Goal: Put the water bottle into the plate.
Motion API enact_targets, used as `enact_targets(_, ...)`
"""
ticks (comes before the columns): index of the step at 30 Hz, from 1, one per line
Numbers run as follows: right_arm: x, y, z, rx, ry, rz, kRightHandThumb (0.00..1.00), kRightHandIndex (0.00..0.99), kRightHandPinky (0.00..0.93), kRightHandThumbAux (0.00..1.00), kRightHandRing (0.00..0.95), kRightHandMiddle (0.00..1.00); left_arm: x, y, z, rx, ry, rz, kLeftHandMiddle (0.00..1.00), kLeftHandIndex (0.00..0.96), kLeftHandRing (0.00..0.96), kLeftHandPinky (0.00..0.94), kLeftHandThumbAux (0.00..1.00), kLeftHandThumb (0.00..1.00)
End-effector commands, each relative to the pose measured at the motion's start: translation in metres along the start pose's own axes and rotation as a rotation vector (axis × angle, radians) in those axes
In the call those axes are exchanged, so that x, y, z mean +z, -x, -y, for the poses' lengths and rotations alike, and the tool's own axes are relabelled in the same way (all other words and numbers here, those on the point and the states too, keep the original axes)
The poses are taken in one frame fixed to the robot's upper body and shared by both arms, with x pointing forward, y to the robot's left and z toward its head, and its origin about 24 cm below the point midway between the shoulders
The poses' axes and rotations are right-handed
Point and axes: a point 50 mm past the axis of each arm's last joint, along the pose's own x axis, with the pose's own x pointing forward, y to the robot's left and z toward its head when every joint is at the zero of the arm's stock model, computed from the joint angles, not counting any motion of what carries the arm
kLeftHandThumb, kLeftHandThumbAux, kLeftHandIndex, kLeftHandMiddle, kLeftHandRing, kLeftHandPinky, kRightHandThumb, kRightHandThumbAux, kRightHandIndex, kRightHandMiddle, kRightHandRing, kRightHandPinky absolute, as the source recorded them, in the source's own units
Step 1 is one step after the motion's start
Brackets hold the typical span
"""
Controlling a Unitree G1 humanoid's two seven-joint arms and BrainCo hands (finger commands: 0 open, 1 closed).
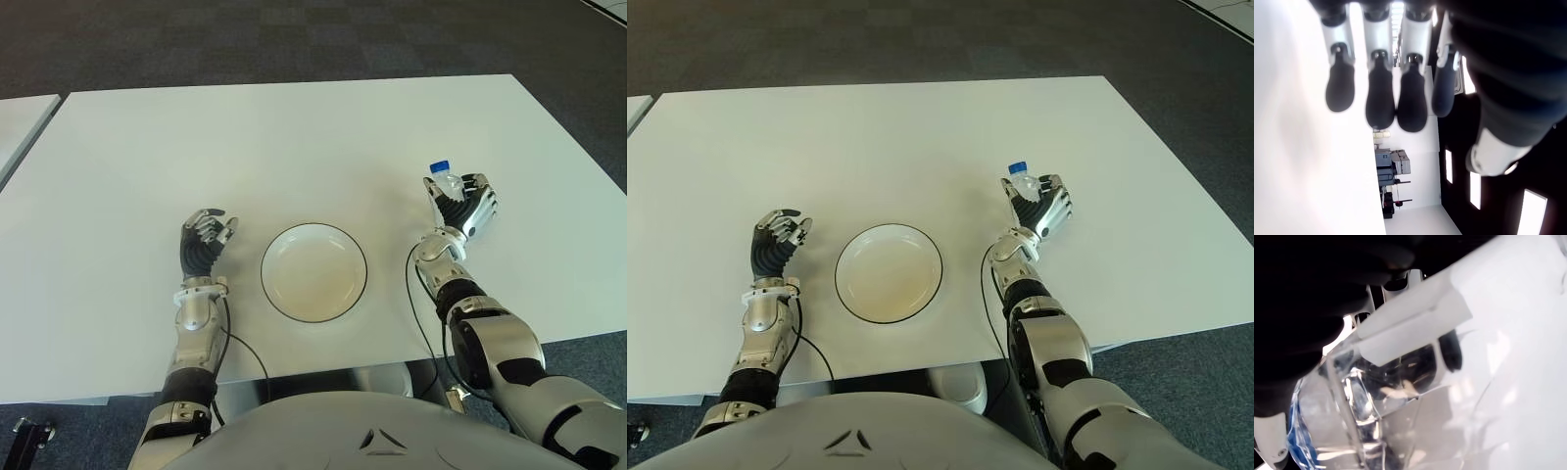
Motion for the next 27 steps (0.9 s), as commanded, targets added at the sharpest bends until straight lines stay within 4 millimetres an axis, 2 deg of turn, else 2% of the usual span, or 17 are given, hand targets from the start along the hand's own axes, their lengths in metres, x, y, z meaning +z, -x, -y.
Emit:
enact_targets(1,0.004,0.013,-0.002,0.020,0.016,0.070,0.739,0.441,0.883,0.709,0.873,0.871,-0.001,0.003,0.001,0.017,-0.001,-0.019,0.698,0.438,0.676,0.655,0.713,0.712)
enact_targets(2,0.006,0.013,-0.002,0.019,0.015,0.083,0.739,0.441,0.885,0.709,0.875,0.872,-0.001,0.003,0.001,0.017,0.000,-0.018,0.699,0.438,0.679,0.658,0.713,0.712)
enact_targets(6,0.039,0.006,-0.001,-0.005,-0.050,0.192,0.739,0.441,0.884,0.710,0.878,0.874,0.000,0.004,0.002,0.014,0.008,-0.009,0.708,0.438,0.690,0.667,0.713,0.712)
enact_targets(8,0.064,0.001,0.004,-0.014,-0.127,0.247,0.739,0.441,0.879,0.710,0.881,0.876,0.001,0.004,0.002,0.013,0.011,-0.005,0.709,0.438,0.691,0.667,0.712,0.712)
enact_targets(10,0.078,0.001,0.008,-0.004,-0.176,0.280,0.739,0.441,0.877,0.711,0.883,0.878,0.001,0.004,0.002,0.013,0.011,-0.004,0.712,0.438,0.693,0.670,0.713,0.712)
enact_targets(20,0.099,0.014,0.022,0.142,-0.215,0.379,0.741,0.440,0.874,0.712,0.881,0.880,0.000,0.003,0.002,0.006,0.005,-0.008,0.721,0.438,0.704,0.685,0.713,0.711)
enact_targets(27,0.113,0.027,0.018,0.276,-0.256,0.537,0.744,0.441,0.874,0.712,0.883,0.880,0.002,0.003,0.002,-0.006,0.004,0.001,0.721,0.438,0.705,0.692,0.714,0.709)
